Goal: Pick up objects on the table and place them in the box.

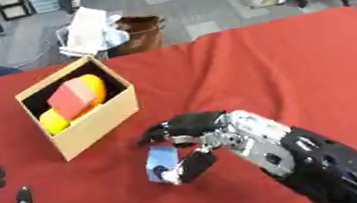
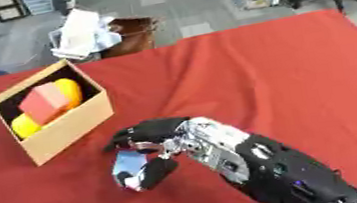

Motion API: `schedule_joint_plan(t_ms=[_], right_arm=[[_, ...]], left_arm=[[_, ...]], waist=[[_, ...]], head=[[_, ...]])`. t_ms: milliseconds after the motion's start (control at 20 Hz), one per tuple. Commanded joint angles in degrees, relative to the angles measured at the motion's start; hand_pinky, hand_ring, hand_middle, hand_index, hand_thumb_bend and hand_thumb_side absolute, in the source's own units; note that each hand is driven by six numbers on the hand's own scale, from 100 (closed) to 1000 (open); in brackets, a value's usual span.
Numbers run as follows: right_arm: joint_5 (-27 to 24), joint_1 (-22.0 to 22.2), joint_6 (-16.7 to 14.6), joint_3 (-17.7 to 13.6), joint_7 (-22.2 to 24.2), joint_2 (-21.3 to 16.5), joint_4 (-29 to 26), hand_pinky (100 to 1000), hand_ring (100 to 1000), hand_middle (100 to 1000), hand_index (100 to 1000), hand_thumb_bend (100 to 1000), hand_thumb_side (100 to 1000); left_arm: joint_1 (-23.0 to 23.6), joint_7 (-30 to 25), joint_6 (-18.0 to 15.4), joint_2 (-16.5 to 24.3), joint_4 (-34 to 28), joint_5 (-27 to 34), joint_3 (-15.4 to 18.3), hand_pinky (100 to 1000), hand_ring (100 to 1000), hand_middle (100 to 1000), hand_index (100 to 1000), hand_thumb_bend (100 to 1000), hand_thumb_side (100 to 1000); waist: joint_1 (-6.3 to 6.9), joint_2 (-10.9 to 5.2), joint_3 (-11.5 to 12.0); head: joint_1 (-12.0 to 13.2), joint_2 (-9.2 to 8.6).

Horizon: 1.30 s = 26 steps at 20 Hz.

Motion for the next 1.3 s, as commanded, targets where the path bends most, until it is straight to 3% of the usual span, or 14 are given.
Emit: schedule_joint_plan(t_ms=[50,200,300,350,450,650,1000,1300], right_arm=[[3.72,-0.75,-0.44,-1.23,0.0,0.26,0.21,803,803,886,956,100,534],[6.31,-0.71,-0.18,-1.78,-2.45,0.61,0.24,731,681,752,888,100,325],[7.27,-0.95,0.33,-2.13,-4.49,0.65,-0.16,659,556,600,758,100,118],[7.62,-1.16,0.76,-2.35,-5.64,0.59,-0.54,633,519,551,706,100,100],[7.99,-1.6,1.73,-2.76,-7.92,0.34,-1.25,583,463,491,646,100,100],[6.43,-2.42,3.49,-3.26,-11.65,-1.11,-3.02,549,435,467,622,100,100],[3.07,-4.3,6.33,-5.09,-11.57,-4.78,-6.56,515,412,455,613,100,100],[2.65,-5.82,6.39,-5.62,-11.01,-6.65,-6.6,524,417,457,610,100,100]], left_arm=[[-0.29,-0.27,-0.22,0.79,-0.57,0.08,-0.13,781,752,717,830,264,330],[-0.17,-0.33,-0.27,0.73,-0.49,0.11,-0.22,781,752,718,830,263,332],[-0.09,-0.39,-0.32,0.68,-0.43,0.13,-0.29,781,752,718,830,261,334],[-0.08,-0.42,-0.36,0.65,-0.41,0.13,-0.33,781,752,717,830,261,333],[-0.09,-0.46,-0.43,0.61,-0.4,0.14,-0.35,781,752,717,830,258,335],[0.02,-0.37,-0.38,0.6,-0.23,0.16,-0.24,781,752,717,831,252,343],[0.11,-0.1,-0.43,0.46,-0.17,0.25,-0.09,781,752,717,832,247,356],[0.11,0.42,-0.29,0.39,-0.32,0.21,0.39,781,752,717,832,248,351]], waist=[[0.85,-1.42,-0.03],[0.87,-1.4,-0.04],[0.85,-1.42,-0.05],[0.83,-1.43,-0.06],[0.8,-1.46,-0.07],[0.64,-1.51,-0.06],[0.32,-1.61,0.03],[0.2,-1.72,0.28]], head=[[-0.09,0.28],[-0.12,0.28],[-0.19,0.28],[-0.23,0.25],[-0.28,0.21],[-0.4,0.14],[-0.54,0.04],[-0.71,-0.08]])
